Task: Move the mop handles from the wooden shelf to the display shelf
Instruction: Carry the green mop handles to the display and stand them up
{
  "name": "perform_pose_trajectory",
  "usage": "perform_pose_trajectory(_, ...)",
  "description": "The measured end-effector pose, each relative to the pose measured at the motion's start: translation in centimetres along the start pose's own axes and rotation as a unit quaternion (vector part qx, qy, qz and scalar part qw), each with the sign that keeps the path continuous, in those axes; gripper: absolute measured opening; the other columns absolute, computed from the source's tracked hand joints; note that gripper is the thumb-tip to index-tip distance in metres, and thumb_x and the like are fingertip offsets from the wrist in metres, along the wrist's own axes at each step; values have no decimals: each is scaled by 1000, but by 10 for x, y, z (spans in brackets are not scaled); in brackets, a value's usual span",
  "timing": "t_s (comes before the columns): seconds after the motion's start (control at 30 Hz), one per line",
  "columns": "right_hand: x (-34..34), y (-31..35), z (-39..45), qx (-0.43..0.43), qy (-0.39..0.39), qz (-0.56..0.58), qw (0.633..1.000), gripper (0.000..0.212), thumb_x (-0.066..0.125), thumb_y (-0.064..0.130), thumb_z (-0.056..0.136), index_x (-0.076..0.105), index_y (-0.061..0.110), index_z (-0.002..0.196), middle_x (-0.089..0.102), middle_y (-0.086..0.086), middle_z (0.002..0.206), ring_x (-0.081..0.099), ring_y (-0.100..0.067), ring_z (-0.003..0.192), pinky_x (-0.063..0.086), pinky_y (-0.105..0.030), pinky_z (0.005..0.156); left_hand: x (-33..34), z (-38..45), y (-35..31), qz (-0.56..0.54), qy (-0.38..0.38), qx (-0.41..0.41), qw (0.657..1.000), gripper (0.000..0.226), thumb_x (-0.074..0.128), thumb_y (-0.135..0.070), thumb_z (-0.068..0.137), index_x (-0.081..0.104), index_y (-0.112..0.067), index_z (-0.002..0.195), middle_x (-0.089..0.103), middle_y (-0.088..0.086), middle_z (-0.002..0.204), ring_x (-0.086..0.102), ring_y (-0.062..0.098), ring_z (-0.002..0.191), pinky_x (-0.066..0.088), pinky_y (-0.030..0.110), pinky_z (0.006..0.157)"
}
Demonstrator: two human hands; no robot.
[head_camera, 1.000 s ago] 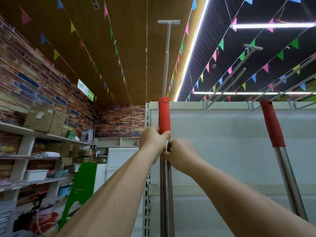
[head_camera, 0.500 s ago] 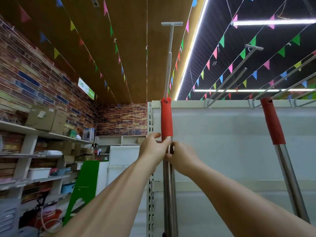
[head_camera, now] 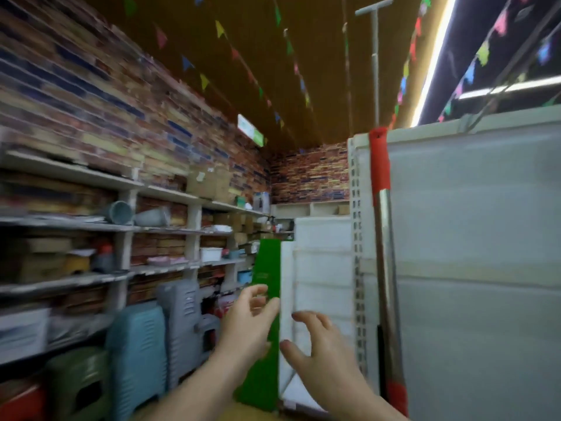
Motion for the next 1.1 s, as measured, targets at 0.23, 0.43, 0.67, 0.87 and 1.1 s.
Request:
perform_pose_trajectory(0.23,89,58,-49,-19,101,149,983,45,53,38,90,46,23,132,48,0,136,45,-16,125,38,-28,103,-127,-98,45,83,-167,-72,980,20,51,-25,93,53,-23,113,55,-3,111,51,14,106,44,34,95)
perform_pose_trajectory(0.43,153,152,-90,-40,217,242,945,45,51,32,93,46,14,133,48,-8,138,43,-23,129,33,-31,103,-234,-173,44,123,-268,-106,950,12,51,-25,94,55,-25,105,60,4,119,55,20,112,44,37,95)
perform_pose_trajectory(0.67,256,262,-128,-59,285,317,903,45,53,34,90,52,12,129,55,-9,132,49,-25,123,38,-37,103,-369,-248,69,181,-360,-137,905,16,50,-22,94,57,-20,108,59,2,106,55,16,101,43,29,87)
perform_pose_trajectory(0.87,371,366,-147,-52,347,368,861,48,51,40,91,50,12,130,53,-7,133,48,-23,122,35,-30,100,-524,-299,111,228,-443,-199,844,19,48,-27,95,56,-22,111,58,3,108,55,18,104,45,37,98)
perform_pose_trajectory(1.1,485,482,-159,-57,426,378,820,46,50,38,92,50,11,129,57,-6,123,54,-21,109,37,-29,95,-683,-352,133,239,-531,-261,770,31,44,-29,97,53,-16,123,58,10,122,56,26,108,46,39,89)
Point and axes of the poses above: each hand's wrist, its own z-axis towards the middle knuckle, its own x-axis out of the palm, y = z × x, the point moved 9 cm from there along z, towards the middle knuckle
